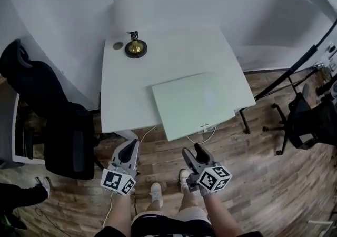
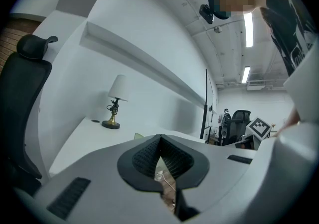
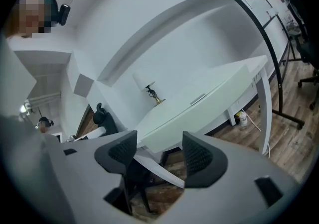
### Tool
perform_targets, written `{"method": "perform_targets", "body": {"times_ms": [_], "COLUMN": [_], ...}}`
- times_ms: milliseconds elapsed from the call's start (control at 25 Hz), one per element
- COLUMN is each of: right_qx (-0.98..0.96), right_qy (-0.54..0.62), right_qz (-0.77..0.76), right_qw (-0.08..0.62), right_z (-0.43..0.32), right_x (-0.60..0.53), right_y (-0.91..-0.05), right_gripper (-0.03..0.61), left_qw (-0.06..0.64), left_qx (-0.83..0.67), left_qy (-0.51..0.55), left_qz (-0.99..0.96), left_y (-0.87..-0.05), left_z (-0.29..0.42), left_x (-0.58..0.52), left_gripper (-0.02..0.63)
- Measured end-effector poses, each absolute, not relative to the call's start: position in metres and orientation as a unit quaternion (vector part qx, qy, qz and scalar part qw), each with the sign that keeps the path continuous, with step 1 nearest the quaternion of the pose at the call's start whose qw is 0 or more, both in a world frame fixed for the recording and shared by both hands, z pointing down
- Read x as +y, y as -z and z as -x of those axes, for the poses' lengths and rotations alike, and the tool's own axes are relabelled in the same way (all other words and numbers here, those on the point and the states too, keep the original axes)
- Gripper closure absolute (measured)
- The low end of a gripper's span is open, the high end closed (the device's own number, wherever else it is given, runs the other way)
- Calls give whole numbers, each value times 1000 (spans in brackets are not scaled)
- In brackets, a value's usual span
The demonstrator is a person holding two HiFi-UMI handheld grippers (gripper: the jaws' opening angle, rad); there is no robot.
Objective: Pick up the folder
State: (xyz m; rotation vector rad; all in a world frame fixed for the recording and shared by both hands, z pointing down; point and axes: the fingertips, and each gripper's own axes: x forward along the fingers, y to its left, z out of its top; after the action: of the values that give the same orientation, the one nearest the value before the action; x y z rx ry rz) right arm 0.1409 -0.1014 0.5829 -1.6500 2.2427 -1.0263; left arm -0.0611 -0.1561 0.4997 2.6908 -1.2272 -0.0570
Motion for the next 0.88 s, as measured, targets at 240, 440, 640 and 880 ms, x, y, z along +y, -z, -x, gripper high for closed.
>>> {"method": "perform_targets", "body": {"times_ms": [240,440,640,880], "right_qx": [743,728,712,691], "right_qy": [399,442,472,504], "right_qz": [527,502,486,459], "right_qw": [106,154,185,240], "right_z": [-148,-144,-141,-141], "right_x": [-125,-141,-149,-162], "right_y": [-602,-609,-614,-617], "right_gripper": [287,255,235,226], "left_qw": [101,105,107,115], "left_qx": [-435,-439,-447,-458], "left_qy": [9,-8,-20,-13], "left_qz": [-895,-892,-888,-882], "left_y": [-512,-527,-537,-541], "left_z": [50,45,44,46], "left_x": [-169,-171,-172,-178], "left_gripper": [601,601,601,601]}}
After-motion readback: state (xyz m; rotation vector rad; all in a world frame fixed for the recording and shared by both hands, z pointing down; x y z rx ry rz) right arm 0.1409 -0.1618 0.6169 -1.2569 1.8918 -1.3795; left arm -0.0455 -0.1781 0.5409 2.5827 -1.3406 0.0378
